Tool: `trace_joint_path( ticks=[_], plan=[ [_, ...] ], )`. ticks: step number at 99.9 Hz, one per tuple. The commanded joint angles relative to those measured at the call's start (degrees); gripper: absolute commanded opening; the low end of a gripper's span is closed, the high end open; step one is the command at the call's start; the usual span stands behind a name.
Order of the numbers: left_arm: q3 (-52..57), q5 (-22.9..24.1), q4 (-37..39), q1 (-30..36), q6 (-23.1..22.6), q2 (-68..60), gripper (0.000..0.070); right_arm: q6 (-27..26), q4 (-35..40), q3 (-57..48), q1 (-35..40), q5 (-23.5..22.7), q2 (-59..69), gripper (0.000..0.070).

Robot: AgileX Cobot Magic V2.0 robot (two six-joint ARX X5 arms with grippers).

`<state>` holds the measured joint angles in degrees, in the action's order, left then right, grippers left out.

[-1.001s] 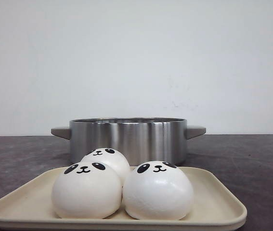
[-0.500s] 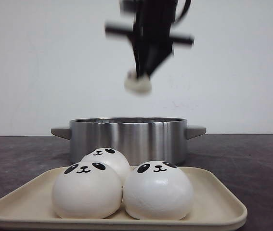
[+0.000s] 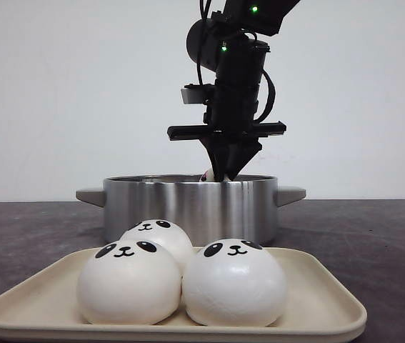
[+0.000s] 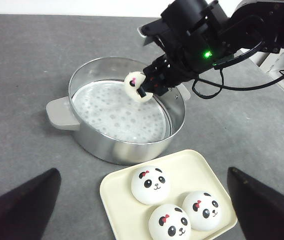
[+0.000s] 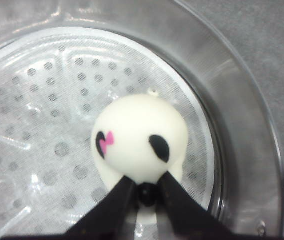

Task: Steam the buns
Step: 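Lift the bun with the right gripper, lower into the pot, release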

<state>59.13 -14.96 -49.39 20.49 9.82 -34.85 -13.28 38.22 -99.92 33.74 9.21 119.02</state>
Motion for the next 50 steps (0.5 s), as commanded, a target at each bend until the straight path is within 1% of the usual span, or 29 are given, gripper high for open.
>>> trace_joint_path(
  ticks=[1, 11, 17, 30, 50],
  plan=[
    [1.03, 0.13, 0.81, 0.26, -0.13, -0.33, 0.0666, 0.48, -1.03, -1.03, 0.33, 0.26, 1.36, 0.0042],
    [1.03, 0.13, 1.05, 0.26, -0.13, -0.33, 0.0666, 0.48, -0.44, -1.03, 0.15, 0.22, 1.36, 0.0229],
    [1.03, 0.13, 0.98, 0.26, -0.13, -0.33, 0.0666, 0.48, 0.42, -1.03, -0.09, 0.17, 1.36, 0.0299],
    [1.03, 0.13, 0.96, 0.26, -0.13, -0.33, 0.0666, 0.48, 1.25, -1.03, -0.22, 0.26, 1.36, 0.0348],
    [1.03, 0.11, 0.90, 0.26, -0.11, -0.33, 0.0666, 0.44, 1.64, -1.03, -0.31, 0.15, 1.14, 0.0350]
  ],
)
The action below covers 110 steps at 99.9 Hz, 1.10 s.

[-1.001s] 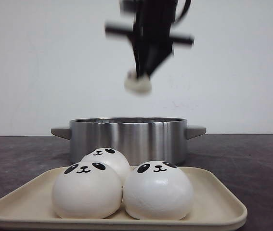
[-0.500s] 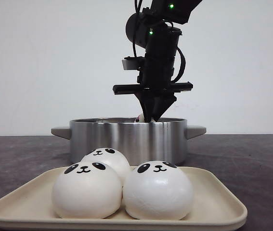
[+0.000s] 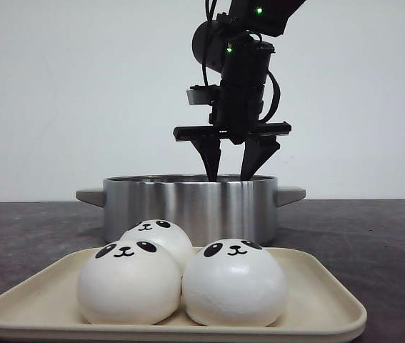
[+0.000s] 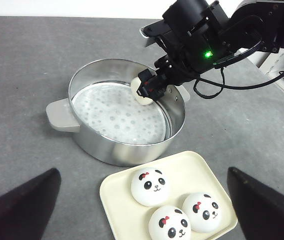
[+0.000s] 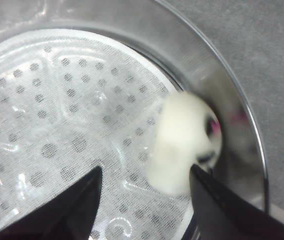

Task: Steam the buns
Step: 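Lift the bun with the right gripper, lower into the pot, release, then raise the open right gripper out of the pot, then lower the left gripper onto the remaining far panda bun and grasp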

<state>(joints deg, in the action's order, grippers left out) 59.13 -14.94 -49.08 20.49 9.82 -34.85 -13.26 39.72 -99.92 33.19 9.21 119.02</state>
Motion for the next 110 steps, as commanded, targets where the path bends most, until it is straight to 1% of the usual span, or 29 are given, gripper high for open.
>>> trace_joint_path(
  ticks=[1, 24, 28, 30, 32, 35, 39, 46, 58, 68, 78, 86, 92, 101, 110],
  plan=[
    [1.03, 0.09, 0.55, 0.26, -0.13, -0.33, 0.0666, 0.39, 0.22, -1.05, 0.26, 0.09, 1.05, 0.0350],
    [1.01, -0.04, 0.66, 0.26, 0.81, -0.57, 0.0666, 0.31, 5.97, -2.19, 1.44, -0.26, -4.50, 0.0348],
    [1.01, -0.13, 1.01, 0.26, 1.51, -0.94, 0.0667, 0.33, 6.84, -2.19, 1.90, -0.17, -6.64, 0.0334],
    [1.01, -0.13, 1.18, 0.26, 1.88, -1.22, 0.0667, 0.35, 7.06, -2.19, 2.19, -0.09, -7.76, 0.0308],
    [1.01, -0.35, 1.38, 0.28, 2.27, -1.57, 0.0667, 0.42, 7.19, -2.19, 2.54, -0.04, -8.94, 0.0259],
    [1.01, -0.83, 1.57, 0.33, 2.89, -2.27, 0.0667, 0.44, 7.39, -2.19, 3.13, -0.04, -10.86, 0.0155],
    [1.01, -1.84, 1.75, 0.48, 3.30, -3.39, 0.0668, 0.44, 7.48, -2.19, 4.00, -0.07, -13.64, 0.0000],
    [1.01, -3.65, 1.77, 1.14, 3.91, -5.92, 0.0669, 0.44, 7.43, -2.19, 5.55, 0.22, -18.80, 0.0012],
    [1.01, -4.61, 1.31, 3.69, 6.10, -11.65, 0.0677, 0.39, 7.96, -2.19, 9.35, 2.16, -27.91, 0.0012],
    [1.01, -4.46, 0.96, 7.15, 6.34, -16.94, 0.0678, 0.28, 9.73, -2.19, 13.22, 5.38, -35.30, 0.0012],
    [1.01, -3.91, 1.27, 11.41, 6.40, -22.38, 0.0678, 0.07, 11.74, -2.19, 17.49, 10.45, -41.66, 0.0012],
    [1.01, -1.84, 2.47, 15.30, 7.89, -26.77, 0.0678, -1.36, 13.11, -2.19, 20.74, 15.23, -45.75, 0.0012],
    [1.01, 0.20, 3.91, 18.34, 9.29, -30.03, 0.0677, -2.69, 13.75, -2.19, 22.60, 17.68, -48.15, 0.0012],
    [1.01, 3.17, 6.29, 22.05, 10.67, -34.99, 0.0677, -4.39, 14.40, -2.19, 24.35, 19.67, -51.15, 0.0012],
    [1.01, 5.62, 8.81, 24.24, 11.17, -39.89, 0.0677, -4.57, 14.60, -2.19, 25.29, 21.22, -53.20, 0.0012]
  ],
)
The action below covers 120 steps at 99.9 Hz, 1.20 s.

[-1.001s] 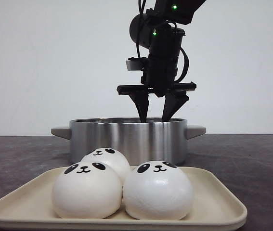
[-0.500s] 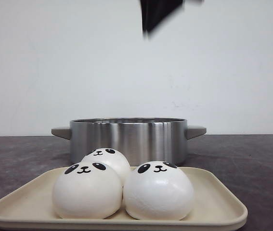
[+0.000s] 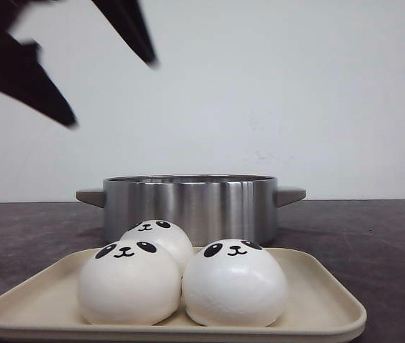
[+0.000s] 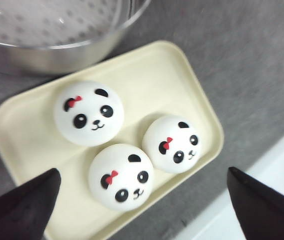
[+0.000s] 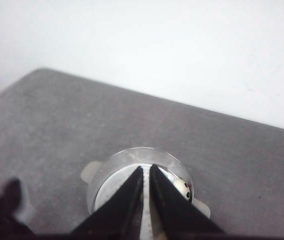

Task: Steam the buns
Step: 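Lower the left gripper onto the remaining far panda bun and grasp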

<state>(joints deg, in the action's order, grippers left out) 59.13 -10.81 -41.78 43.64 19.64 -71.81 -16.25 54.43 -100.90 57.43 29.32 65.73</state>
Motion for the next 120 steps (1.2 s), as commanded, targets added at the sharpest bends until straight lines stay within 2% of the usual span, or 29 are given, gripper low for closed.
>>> trace_joint_path(
  ticks=[1, 24, 52, 67, 108, 116, 120],
  plan=[
    [1.01, 1.84, 1.84, 1.27, 1.46, -3.48, 0.0677, -1.57, -0.09, -1.20, 1.11, 1.27, -0.07, 0.0012],
    [1.01, 6.54, 8.33, 2.89, 3.91, -14.47, 0.0676, -3.50, 0.94, -1.20, 1.75, 2.27, -2.01, 0.0012],
    [1.03, 6.78, 11.67, 2.89, 6.67, -22.77, 0.0660, -5.92, 4.42, -1.20, 1.77, 2.29, -2.16, 0.0012],
    [1.03, 8.17, 11.69, 2.86, 6.71, -24.46, 0.0596, -6.10, 5.92, -1.20, 1.77, 2.34, -2.16, 0.0012],
    [1.03, 11.28, 16.28, 2.89, 7.02, -24.57, 0.0599, -6.27, 6.27, -1.20, 1.75, 2.32, -2.14, 0.0012],
    [1.03, 11.32, 17.29, 2.86, 7.04, -24.57, 0.0589, -6.25, 6.27, -1.20, 1.75, 2.32, -2.14, 0.0012],
    [1.03, 11.41, 17.53, 2.86, 7.06, -24.57, 0.0561, -6.25, 6.27, -1.20, 1.75, 2.32, -2.14, 0.0012]
  ],
)
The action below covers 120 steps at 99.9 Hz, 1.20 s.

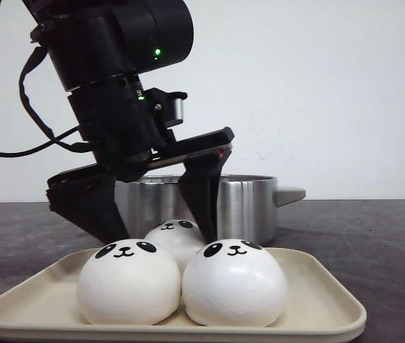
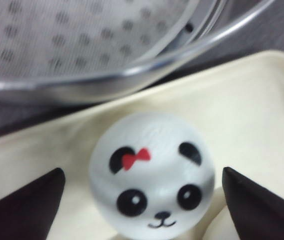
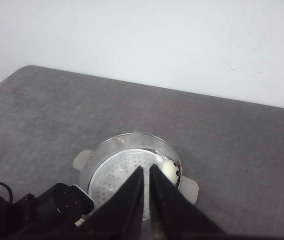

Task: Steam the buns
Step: 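Lower the left gripper onto the remaining far panda bun and grasp, then carry the bun with the left gripper into the pot and release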

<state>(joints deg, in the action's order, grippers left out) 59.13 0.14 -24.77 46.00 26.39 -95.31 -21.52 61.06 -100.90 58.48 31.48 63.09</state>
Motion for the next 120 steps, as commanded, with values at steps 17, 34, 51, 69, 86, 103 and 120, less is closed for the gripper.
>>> trace_joint_path(
  ticks=[17, 34, 51, 69, 86, 103, 120],
  plan=[
    [1.03, 0.52, -0.11, 0.50, 0.26, -1.90, 0.0270, -1.01, -0.35, -1.20, 0.70, 0.15, 0.50, 0.0012],
    [1.03, 0.57, -2.38, 0.46, -0.02, -3.15, 0.0115, -0.98, -0.33, -1.20, 0.70, 0.17, 0.50, 0.0012],
    [1.60, 1.18, -2.78, 0.31, -0.35, -2.97, 0.0010, -0.98, -0.31, -1.20, 0.70, 0.22, 0.50, 0.0012],
    [6.62, -1.51, -5.25, 0.87, -0.37, 0.83, 0.0010, -1.03, -0.39, -1.20, 0.70, 0.15, 0.50, 0.0012],
    [13.05, -4.68, -6.16, 3.69, -0.55, 5.77, 0.0010, -1.01, -0.81, -1.20, 0.70, 0.15, 0.50, 0.0012],
    [19.69, -0.50, -5.66, 4.92, -4.85, 8.07, 0.0011, -0.98, -0.98, -1.20, 0.70, 0.17, 0.50, 0.0012],
    [24.06, 2.05, -5.22, 0.13, -8.87, 5.95, 0.0011, -0.96, -0.96, -1.20, 0.70, 0.15, 0.52, 0.0012]
  ],
)
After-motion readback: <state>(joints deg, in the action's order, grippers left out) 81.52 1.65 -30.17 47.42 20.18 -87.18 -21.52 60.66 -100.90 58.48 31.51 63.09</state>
